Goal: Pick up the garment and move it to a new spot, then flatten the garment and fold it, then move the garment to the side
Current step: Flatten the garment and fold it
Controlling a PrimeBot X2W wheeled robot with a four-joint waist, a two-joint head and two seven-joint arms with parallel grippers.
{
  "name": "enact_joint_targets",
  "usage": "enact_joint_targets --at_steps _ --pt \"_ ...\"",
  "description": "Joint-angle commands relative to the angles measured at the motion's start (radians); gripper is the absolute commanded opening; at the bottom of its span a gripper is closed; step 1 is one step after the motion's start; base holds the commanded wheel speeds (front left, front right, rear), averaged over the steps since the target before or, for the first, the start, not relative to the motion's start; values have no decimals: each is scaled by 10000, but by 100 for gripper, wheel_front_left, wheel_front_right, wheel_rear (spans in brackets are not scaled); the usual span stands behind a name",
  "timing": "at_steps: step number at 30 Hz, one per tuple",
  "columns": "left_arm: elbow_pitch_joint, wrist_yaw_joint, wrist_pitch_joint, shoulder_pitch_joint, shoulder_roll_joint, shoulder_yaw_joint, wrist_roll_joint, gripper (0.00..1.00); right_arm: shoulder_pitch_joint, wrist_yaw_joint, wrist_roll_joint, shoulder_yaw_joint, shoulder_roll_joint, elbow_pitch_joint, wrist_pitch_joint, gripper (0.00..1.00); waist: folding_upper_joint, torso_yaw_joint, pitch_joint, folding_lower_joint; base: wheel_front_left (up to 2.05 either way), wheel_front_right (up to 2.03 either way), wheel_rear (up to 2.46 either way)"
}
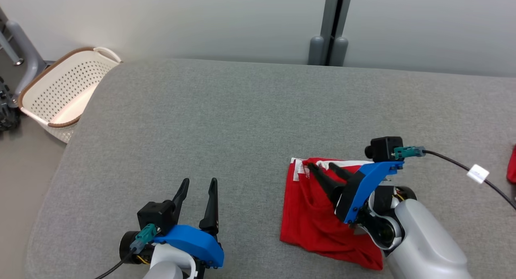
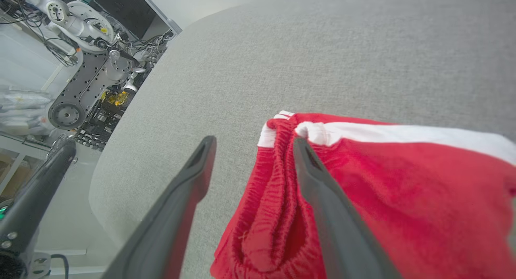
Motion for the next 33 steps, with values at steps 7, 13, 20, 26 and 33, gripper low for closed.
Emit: enact_joint_targets --at_steps 7,13,20,26,33 --pt "-38 -62 -56 -177 -3 56 100 100 217 5 -553 -447 -558 -534 -1033 100 0 -407 -120 0 0 0 0" --pt "-63 -63 -58 -102 18 74 147 100 665 5 -1414 -1061 -827 -814 -1854 100 0 -623 -184 0 0 0 0" --pt "-123 -79 -59 -66 46 58 195 100 1489 5 -2270 -1079 -532 -947 -2238 22 0 -641 -129 0 0 0 0" --pt "-112 -95 -59 -158 51 24 192 100 1800 5 -2271 -508 -162 -528 -2105 0 0 -419 -10 0 0 0 0" --pt "-77 -102 -60 -232 33 -38 199 100 1214 5 -2360 381 111 505 -2311 0 0 -90 73 0 0 0 0"
